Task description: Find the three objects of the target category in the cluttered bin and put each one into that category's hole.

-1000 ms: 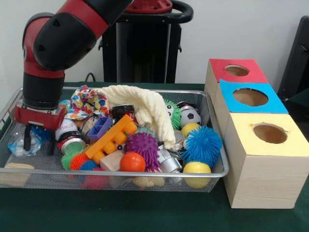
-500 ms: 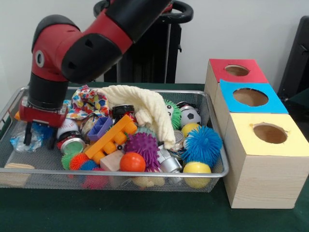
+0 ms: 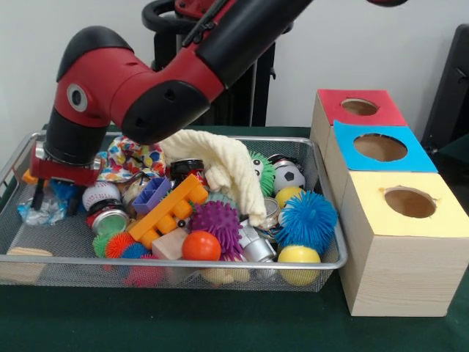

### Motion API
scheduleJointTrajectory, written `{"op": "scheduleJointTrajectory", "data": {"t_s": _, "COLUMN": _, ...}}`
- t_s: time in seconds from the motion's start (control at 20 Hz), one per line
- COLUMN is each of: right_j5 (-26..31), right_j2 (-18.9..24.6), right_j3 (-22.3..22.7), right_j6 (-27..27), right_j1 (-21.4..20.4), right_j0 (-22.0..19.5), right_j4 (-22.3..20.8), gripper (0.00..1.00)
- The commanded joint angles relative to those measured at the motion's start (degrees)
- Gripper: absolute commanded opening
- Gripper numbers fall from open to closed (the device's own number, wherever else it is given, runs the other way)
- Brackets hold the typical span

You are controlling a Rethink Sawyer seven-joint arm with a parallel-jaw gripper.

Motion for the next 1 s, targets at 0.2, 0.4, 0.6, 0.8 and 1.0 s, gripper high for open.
{"op": "scheduleJointTrajectory", "data": {"t_s": 0.2, "right_j5": -6.7, "right_j2": 2.8, "right_j3": -1.7, "right_j6": 18.5, "right_j1": 10.2, "right_j0": 0.6, "right_j4": 0.1, "gripper": 1.0}}
{"op": "scheduleJointTrajectory", "data": {"t_s": 0.4, "right_j5": -3.7, "right_j2": 4.8, "right_j3": -1.5, "right_j6": 14.1, "right_j1": 8.2, "right_j0": 0.1, "right_j4": 3.2, "gripper": 1.0}}
{"op": "scheduleJointTrajectory", "data": {"t_s": 0.6, "right_j5": 1.3, "right_j2": 10.5, "right_j3": 0.5, "right_j6": 2.1, "right_j1": 2.1, "right_j0": -1.5, "right_j4": 8.8, "gripper": 1.0}}
{"op": "scheduleJointTrajectory", "data": {"t_s": 0.8, "right_j5": 3.7, "right_j2": 14.2, "right_j3": 2.5, "right_j6": -6.6, "right_j1": -1.9, "right_j0": -3.0, "right_j4": 12.1, "gripper": 1.0}}
{"op": "scheduleJointTrajectory", "data": {"t_s": 1.0, "right_j5": 5.0, "right_j2": 17.0, "right_j3": 4.2, "right_j6": -14.0, "right_j1": -5.0, "right_j0": -4.4, "right_j4": 14.6, "gripper": 1.0}}
